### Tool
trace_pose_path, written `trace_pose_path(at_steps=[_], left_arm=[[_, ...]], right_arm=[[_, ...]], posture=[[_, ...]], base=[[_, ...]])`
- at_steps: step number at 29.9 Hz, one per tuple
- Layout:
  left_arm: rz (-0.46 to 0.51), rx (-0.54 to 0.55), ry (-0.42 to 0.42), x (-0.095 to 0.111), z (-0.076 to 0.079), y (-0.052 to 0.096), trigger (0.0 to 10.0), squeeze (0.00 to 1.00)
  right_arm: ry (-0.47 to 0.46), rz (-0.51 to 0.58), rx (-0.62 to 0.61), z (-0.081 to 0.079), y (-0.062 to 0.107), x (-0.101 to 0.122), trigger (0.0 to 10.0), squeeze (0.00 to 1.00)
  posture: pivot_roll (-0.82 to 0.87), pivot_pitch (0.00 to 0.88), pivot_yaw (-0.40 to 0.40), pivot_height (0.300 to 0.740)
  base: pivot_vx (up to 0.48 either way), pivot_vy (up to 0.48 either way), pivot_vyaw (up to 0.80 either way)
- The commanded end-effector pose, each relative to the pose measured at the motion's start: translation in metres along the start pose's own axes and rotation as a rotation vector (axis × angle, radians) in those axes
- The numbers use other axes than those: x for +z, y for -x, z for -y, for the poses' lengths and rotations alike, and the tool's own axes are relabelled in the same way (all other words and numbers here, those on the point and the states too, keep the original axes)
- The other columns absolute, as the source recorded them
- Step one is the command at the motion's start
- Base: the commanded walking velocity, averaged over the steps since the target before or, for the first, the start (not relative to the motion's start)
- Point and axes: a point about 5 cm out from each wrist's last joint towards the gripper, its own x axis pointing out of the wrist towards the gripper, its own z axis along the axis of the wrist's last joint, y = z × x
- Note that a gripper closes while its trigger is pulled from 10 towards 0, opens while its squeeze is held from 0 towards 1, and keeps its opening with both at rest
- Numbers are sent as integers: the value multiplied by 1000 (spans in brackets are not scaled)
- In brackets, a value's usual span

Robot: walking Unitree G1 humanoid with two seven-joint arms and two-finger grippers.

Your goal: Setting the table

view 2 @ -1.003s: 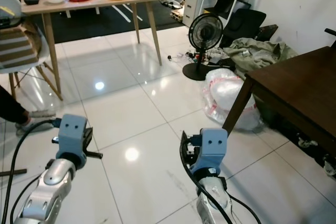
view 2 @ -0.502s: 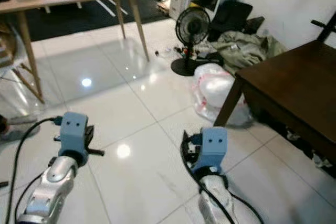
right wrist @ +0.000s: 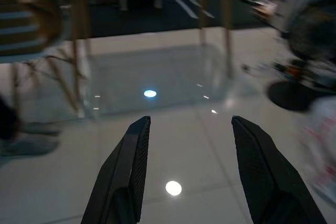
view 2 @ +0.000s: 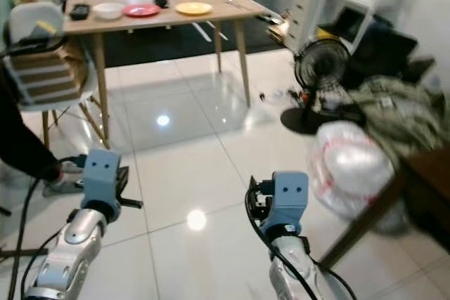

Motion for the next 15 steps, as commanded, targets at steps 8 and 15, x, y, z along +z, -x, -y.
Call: trace_pose_path(at_steps=[8, 15], left_arm=[[-24, 21, -9, -6, -6, 2, 10000, 0], [-24, 20, -9, -6, -6, 2, 10000, 0]], right_arm=[[-24, -15, -1, -3, 2, -3, 10000, 0], [-34, -17, -10, -3, 2, -4, 10000, 0]], posture=[[19, 98, 48, 740], [19, 99, 48, 740]], base=[[480, 0, 0], [480, 0, 0]])
